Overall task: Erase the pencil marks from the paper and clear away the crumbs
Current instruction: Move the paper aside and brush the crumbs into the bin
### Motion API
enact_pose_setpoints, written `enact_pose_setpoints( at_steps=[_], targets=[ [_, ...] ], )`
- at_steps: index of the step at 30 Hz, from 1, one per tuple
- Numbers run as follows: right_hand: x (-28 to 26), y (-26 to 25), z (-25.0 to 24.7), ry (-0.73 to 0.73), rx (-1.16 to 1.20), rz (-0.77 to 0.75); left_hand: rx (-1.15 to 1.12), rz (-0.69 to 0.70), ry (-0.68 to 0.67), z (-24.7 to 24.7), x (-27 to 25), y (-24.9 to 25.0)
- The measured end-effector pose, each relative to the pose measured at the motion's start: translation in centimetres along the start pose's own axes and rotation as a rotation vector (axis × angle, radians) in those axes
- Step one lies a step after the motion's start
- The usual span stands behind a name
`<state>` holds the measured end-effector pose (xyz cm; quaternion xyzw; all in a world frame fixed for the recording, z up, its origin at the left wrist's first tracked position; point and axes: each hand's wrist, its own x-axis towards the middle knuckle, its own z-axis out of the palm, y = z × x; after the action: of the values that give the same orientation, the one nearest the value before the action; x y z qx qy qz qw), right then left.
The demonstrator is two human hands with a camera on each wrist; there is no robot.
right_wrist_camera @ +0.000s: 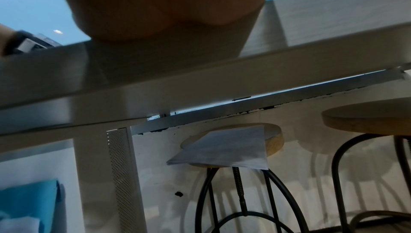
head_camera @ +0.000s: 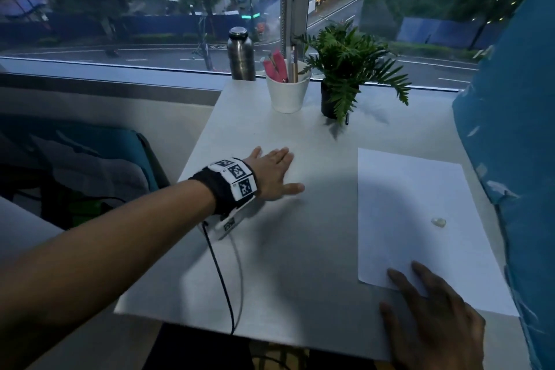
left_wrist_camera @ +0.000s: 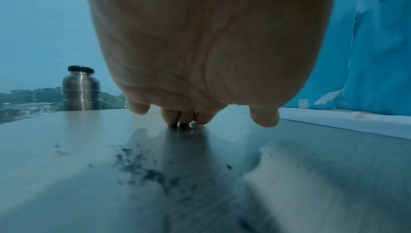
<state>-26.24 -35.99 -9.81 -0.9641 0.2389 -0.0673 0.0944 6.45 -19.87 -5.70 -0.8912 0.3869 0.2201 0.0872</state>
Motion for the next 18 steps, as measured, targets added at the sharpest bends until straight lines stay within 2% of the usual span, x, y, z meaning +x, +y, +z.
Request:
enact_pose_setpoints(
  at_steps=[5, 8, 11, 14, 16, 18],
  targets=[
    [0.2, -0.5, -0.6, -0.048, -0.055, 0.003, -0.078, 0.022, 0.109, -2.9, 0.7, -2.7],
    [0.5, -0.5, -0.5, -0.11, -0.109, -0.019, -0.13, -0.003, 0.048, -3.6, 3.4, -4.1],
    [0.5, -0.7, -0.8, -0.098, -0.112, -0.037, -0.11, 0.006, -0.01, -3.2, 4.9, -4.8],
    [0.4, -1.3, -1.0, -0.177, -0.012, 0.011, -0.089, 0.09, -0.033, -1.4, 3.5, -5.0],
    [0.4, -1.2, -0.6, -0.15, -0.073, -0.047, -0.045, 0.188, -0.044, 0.2, 1.1, -5.6],
    [0.7, -0.5, -0.7, -0.043, -0.075, -0.034, -0.047, 0.298, -0.066, 1.4, -1.7, -6.8]
  ],
)
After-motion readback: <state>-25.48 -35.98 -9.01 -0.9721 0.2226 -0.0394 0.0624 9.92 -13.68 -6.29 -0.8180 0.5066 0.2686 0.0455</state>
